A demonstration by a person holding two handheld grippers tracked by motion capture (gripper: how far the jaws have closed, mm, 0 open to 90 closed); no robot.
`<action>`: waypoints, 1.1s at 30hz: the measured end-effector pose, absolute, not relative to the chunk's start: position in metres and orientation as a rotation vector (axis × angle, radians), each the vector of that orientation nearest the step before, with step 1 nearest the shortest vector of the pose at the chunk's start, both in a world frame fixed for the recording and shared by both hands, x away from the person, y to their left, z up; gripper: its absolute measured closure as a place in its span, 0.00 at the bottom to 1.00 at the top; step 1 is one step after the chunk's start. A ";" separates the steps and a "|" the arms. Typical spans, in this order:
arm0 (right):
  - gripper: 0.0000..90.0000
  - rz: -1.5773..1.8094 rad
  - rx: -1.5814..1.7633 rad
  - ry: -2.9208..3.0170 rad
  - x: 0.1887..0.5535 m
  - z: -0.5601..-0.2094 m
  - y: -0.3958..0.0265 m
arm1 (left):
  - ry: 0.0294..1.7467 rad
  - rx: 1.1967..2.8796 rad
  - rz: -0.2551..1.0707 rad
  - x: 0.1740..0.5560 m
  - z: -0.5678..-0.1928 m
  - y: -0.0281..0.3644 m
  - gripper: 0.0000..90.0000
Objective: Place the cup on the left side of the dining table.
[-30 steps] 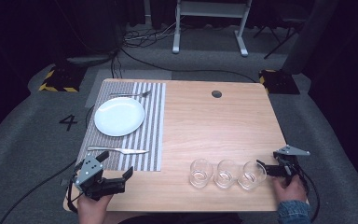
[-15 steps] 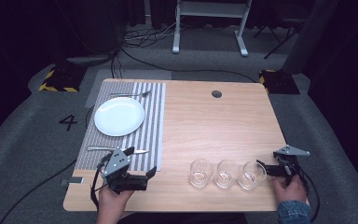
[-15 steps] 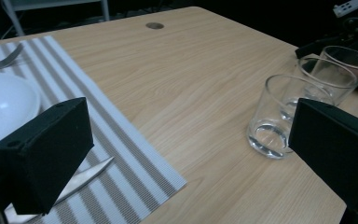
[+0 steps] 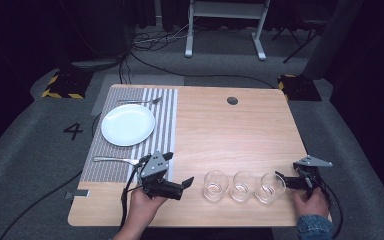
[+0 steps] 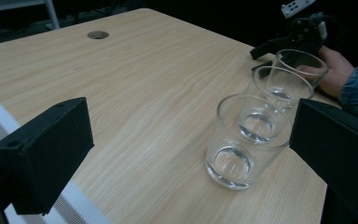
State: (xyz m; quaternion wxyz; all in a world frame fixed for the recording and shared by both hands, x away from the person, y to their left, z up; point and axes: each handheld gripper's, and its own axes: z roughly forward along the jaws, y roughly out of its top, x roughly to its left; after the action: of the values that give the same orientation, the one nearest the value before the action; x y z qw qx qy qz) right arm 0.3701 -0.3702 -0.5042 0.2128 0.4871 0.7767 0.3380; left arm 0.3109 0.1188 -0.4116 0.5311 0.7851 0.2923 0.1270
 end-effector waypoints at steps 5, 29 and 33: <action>0.14 0.939 1.352 2.156 0.370 -0.504 -0.370 | 0.647 1.895 0.252 0.318 -0.412 0.101 0.00; 0.14 0.937 1.353 2.155 0.370 -0.504 -0.370 | 0.512 1.941 0.103 0.328 -0.426 0.056 0.00; 0.14 0.937 1.353 2.155 0.370 -0.504 -0.370 | 0.515 1.928 0.073 0.330 -0.433 0.053 0.00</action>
State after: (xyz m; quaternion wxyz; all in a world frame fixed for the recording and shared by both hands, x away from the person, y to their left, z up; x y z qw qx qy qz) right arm 0.3701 -0.3703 -0.5042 0.2132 0.4876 0.7764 0.3376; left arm 0.3299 0.0529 -0.4328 0.5416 0.8116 0.2167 0.0307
